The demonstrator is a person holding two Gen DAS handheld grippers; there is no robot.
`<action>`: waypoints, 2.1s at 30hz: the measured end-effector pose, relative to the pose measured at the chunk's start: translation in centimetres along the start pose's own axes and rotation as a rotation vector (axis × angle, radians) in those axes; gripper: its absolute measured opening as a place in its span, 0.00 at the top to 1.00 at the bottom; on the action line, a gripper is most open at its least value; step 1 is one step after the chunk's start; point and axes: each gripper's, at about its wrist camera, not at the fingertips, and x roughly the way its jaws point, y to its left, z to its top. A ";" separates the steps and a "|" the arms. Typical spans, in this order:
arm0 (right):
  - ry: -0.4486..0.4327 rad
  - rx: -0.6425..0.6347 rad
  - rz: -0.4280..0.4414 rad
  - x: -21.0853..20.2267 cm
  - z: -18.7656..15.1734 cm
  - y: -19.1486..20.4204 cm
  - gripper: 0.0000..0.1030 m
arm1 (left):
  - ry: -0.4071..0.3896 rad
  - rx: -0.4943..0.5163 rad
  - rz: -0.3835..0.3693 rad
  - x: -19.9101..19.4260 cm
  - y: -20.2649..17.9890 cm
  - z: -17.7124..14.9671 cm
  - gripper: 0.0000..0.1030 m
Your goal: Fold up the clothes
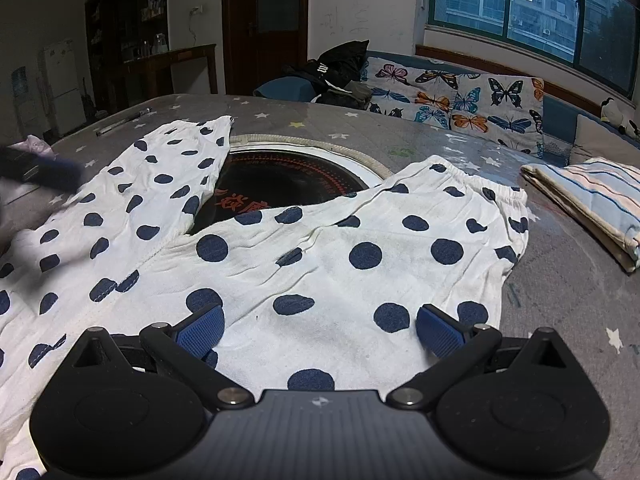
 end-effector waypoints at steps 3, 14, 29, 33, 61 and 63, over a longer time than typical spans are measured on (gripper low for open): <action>0.010 -0.008 -0.006 -0.2 0.2 0.2 0.00 | 0.007 0.006 -0.026 -1.8 -1.3 -2.1 0.00; 0.022 -0.051 0.069 -6.1 -1.3 2.3 0.00 | -0.018 0.099 -0.028 -5.6 -3.6 -6.8 0.00; 0.065 -0.125 0.053 -11.1 -6.8 3.7 0.00 | 0.024 0.157 0.143 -6.6 -2.6 -10.3 0.03; 0.033 -0.114 0.038 -12.3 -6.4 3.7 0.00 | 0.019 0.148 0.165 -7.1 -2.2 -10.2 0.03; 0.072 -0.033 -0.006 -11.8 -7.5 1.9 0.00 | -0.017 0.271 -0.007 -8.1 -9.4 -9.3 0.01; 0.068 -0.028 -0.008 -12.0 -7.6 1.7 0.00 | -0.015 0.277 -0.019 -7.9 -9.9 -9.3 0.01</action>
